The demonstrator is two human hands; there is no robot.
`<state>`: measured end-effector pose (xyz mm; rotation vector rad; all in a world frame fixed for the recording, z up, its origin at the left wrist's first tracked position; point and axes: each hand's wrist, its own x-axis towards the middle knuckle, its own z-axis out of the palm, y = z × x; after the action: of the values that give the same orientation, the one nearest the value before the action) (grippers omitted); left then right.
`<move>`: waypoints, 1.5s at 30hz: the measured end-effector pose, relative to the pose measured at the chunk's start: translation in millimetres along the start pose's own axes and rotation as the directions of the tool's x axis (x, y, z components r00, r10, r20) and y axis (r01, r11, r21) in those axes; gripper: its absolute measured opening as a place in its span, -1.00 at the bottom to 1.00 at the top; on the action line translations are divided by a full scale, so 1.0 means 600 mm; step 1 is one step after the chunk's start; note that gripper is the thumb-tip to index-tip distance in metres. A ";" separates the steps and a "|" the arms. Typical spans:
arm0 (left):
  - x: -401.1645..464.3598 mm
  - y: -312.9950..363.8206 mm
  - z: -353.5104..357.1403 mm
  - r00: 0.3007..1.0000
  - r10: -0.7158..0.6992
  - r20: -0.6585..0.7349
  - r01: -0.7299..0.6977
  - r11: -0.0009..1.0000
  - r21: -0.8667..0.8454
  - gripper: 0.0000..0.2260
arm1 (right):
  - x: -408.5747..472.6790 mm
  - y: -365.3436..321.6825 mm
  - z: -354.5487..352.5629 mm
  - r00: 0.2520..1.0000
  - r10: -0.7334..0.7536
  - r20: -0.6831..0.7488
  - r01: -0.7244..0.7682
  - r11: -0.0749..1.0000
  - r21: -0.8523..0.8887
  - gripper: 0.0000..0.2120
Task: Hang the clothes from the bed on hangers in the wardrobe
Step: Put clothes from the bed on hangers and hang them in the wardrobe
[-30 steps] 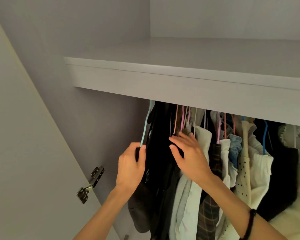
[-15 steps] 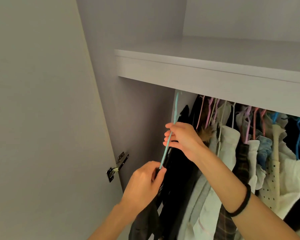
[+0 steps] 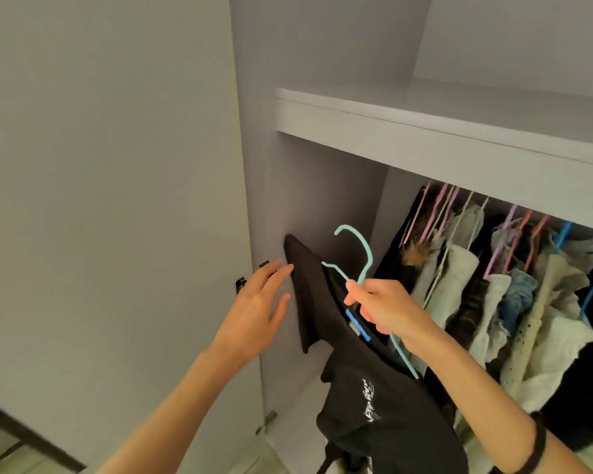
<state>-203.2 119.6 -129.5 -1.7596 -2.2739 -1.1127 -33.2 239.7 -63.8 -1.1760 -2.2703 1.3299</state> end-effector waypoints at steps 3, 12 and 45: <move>-0.042 0.011 -0.007 0.995 -0.076 0.071 0.070 0.994 0.083 -0.57 | -0.032 0.004 0.009 0.996 -0.092 -0.022 0.089 0.989 -0.119 -0.65; -0.172 0.029 -0.069 0.975 -0.221 0.025 0.209 0.948 0.238 -0.49 | -0.105 -0.038 0.066 0.961 -0.273 0.030 0.271 0.924 -0.271 -0.59; -1.018 0.250 -0.393 -0.102 -0.385 -0.917 0.987 0.073 -0.141 -0.67 | -0.543 -0.226 0.709 -0.098 -0.794 0.599 0.957 0.090 0.277 -0.74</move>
<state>51.3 -501.7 -158.5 0.7264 -2.2885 -0.6136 -138.2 -298.5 -130.7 1.1552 -2.6395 0.7600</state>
